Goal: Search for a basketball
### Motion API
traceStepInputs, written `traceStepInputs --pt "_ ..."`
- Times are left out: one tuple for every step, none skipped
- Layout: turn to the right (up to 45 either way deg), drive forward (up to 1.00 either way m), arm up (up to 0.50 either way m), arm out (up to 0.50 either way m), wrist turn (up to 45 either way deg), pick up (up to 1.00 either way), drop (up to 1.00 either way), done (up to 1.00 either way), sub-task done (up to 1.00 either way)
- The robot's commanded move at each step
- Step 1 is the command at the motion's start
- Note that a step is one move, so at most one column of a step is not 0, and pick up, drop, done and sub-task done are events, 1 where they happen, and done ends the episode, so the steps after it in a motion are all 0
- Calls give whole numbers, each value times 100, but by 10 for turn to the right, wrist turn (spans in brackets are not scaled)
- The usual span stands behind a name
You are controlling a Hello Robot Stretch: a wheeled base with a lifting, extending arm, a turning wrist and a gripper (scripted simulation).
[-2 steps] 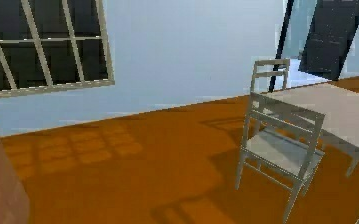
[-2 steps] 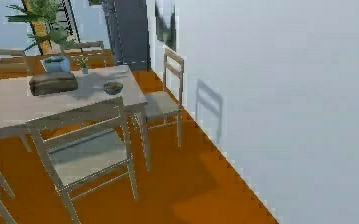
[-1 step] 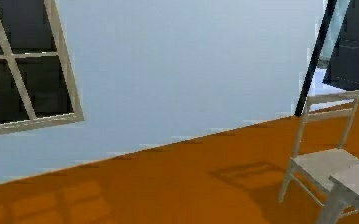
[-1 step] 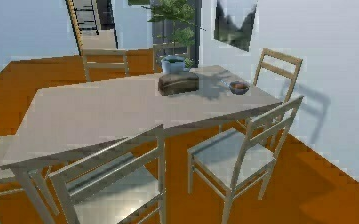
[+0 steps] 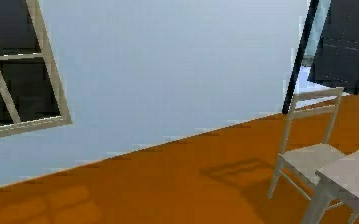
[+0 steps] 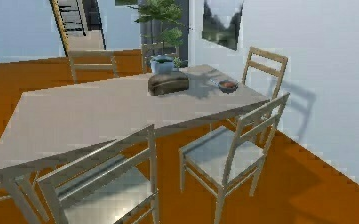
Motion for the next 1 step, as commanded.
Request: traceStepInputs --pt "0 35 0 0 0 0 0 0 0"
